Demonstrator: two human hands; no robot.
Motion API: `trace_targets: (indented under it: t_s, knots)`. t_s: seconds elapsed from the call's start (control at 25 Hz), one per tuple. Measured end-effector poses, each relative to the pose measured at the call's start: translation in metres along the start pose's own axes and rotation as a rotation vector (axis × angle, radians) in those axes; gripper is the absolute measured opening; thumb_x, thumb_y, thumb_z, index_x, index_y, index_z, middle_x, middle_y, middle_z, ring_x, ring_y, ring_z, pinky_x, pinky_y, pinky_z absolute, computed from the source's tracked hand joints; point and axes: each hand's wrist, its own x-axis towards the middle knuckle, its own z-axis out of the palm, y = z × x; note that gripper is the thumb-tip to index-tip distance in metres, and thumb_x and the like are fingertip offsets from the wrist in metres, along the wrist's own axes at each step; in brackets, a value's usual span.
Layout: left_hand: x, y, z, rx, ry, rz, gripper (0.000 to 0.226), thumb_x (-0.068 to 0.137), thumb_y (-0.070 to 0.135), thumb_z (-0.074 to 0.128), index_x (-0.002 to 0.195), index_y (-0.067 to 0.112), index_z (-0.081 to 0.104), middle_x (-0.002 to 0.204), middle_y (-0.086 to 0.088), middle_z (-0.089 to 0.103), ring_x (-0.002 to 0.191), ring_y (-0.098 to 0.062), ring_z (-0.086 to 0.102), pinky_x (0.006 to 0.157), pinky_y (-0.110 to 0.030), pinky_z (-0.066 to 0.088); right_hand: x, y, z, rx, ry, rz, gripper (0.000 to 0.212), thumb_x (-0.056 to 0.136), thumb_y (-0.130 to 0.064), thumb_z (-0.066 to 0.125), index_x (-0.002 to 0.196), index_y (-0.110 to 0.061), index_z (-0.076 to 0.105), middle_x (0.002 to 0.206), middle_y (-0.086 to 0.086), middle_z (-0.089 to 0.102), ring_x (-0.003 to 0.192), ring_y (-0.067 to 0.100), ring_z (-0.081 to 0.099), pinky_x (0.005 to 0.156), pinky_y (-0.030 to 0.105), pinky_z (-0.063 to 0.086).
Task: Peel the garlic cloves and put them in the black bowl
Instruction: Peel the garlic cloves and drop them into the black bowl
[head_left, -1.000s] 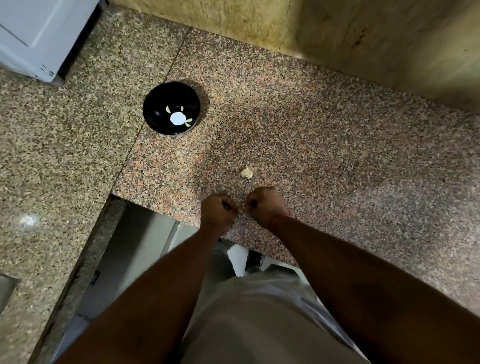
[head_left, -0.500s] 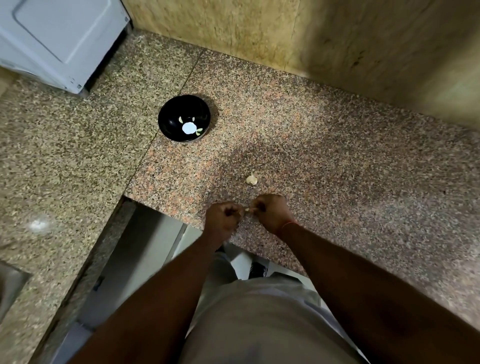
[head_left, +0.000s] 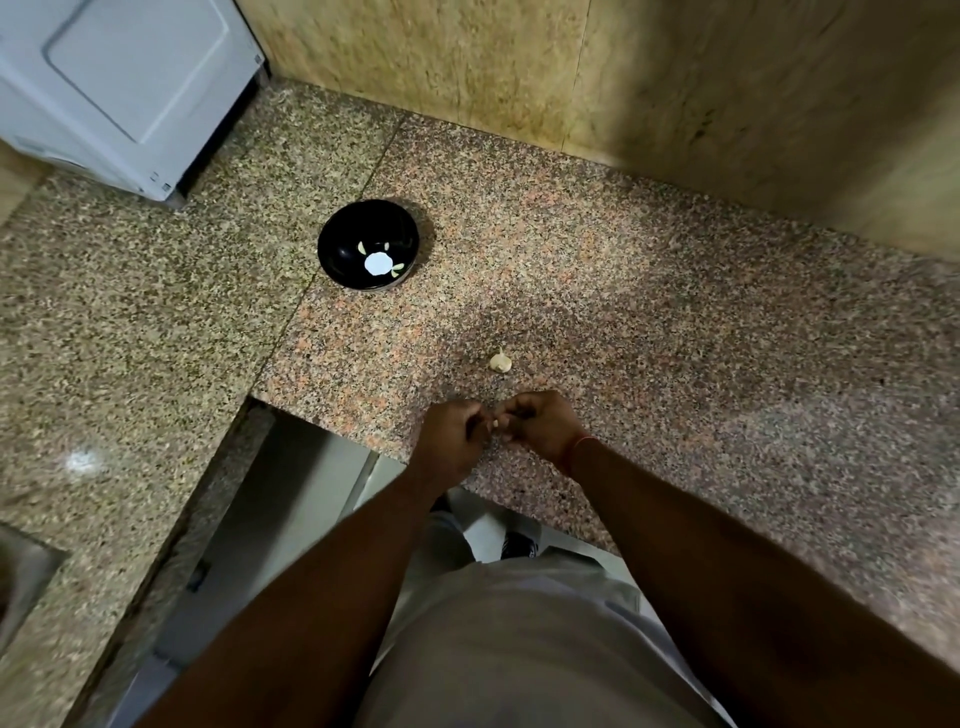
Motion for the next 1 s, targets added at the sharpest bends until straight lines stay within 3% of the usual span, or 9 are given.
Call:
trace_targets:
  t_s: [0.16, 0.4, 0.6, 0.76, 0.92, 1.0]
  knots:
    - [0.0, 0.003, -0.003, 0.036, -0.011, 0.068, 0.033, 0.091, 0.009, 0.067, 0.064, 0.02, 0.054, 0.057, 0.011, 0.044, 0.052, 0.003, 0.038, 0.051, -0.016, 0.021, -0.002, -0.002, -0.002, 0.101, -0.04, 0.04, 0.01, 0.089, 0.01, 0.069, 0.095, 0.003, 0.074, 0.081, 0.016, 0.074, 0.067, 0.021, 0.07, 0.064, 0.032, 0.063]
    - [-0.006, 0.003, 0.005, 0.035, -0.031, 0.034, 0.018, 0.088, 0.013, 0.063, 0.071, 0.009, 0.064, 0.065, -0.007, 0.061, 0.057, -0.021, 0.054, 0.051, -0.028, 0.036, -0.002, 0.003, 0.001, 0.137, -0.01, 0.073, 0.009, 0.087, 0.012, 0.069, 0.094, 0.007, 0.072, 0.078, 0.018, 0.073, 0.061, 0.019, 0.071, 0.059, 0.03, 0.062]
    - [-0.004, 0.004, 0.007, 0.029, 0.035, 0.011, 0.022, 0.089, 0.011, 0.064, 0.068, 0.01, 0.058, 0.061, -0.004, 0.057, 0.052, -0.018, 0.05, 0.05, -0.03, 0.033, 0.001, 0.004, 0.004, 0.163, -0.018, 0.058, 0.009, 0.087, 0.008, 0.073, 0.095, 0.004, 0.074, 0.081, 0.018, 0.075, 0.069, 0.023, 0.071, 0.068, 0.037, 0.064]
    - [-0.004, 0.006, 0.007, -0.065, 0.069, -0.116, 0.025, 0.092, 0.01, 0.067, 0.071, 0.019, 0.058, 0.06, 0.01, 0.053, 0.051, -0.002, 0.043, 0.049, -0.014, 0.027, 0.004, 0.001, 0.005, 0.267, -0.021, 0.065, 0.011, 0.09, 0.006, 0.071, 0.1, 0.003, 0.072, 0.084, 0.021, 0.075, 0.07, 0.027, 0.072, 0.066, 0.04, 0.064]
    - [-0.001, 0.005, 0.007, -0.176, 0.091, -0.236, 0.014, 0.095, 0.014, 0.066, 0.081, 0.01, 0.068, 0.072, 0.001, 0.067, 0.062, -0.013, 0.058, 0.055, -0.022, 0.041, 0.003, -0.006, 0.003, 0.315, -0.057, 0.078, 0.014, 0.093, 0.004, 0.067, 0.106, 0.008, 0.071, 0.086, 0.023, 0.074, 0.073, 0.027, 0.073, 0.068, 0.039, 0.064]
    - [0.002, 0.005, 0.005, -0.207, 0.097, -0.257, 0.013, 0.094, 0.013, 0.068, 0.082, 0.008, 0.07, 0.073, -0.001, 0.068, 0.063, -0.014, 0.06, 0.055, -0.019, 0.042, 0.001, -0.009, 0.001, 0.333, -0.079, 0.06, 0.017, 0.091, 0.005, 0.069, 0.107, 0.009, 0.071, 0.092, 0.026, 0.074, 0.076, 0.029, 0.073, 0.07, 0.039, 0.065]
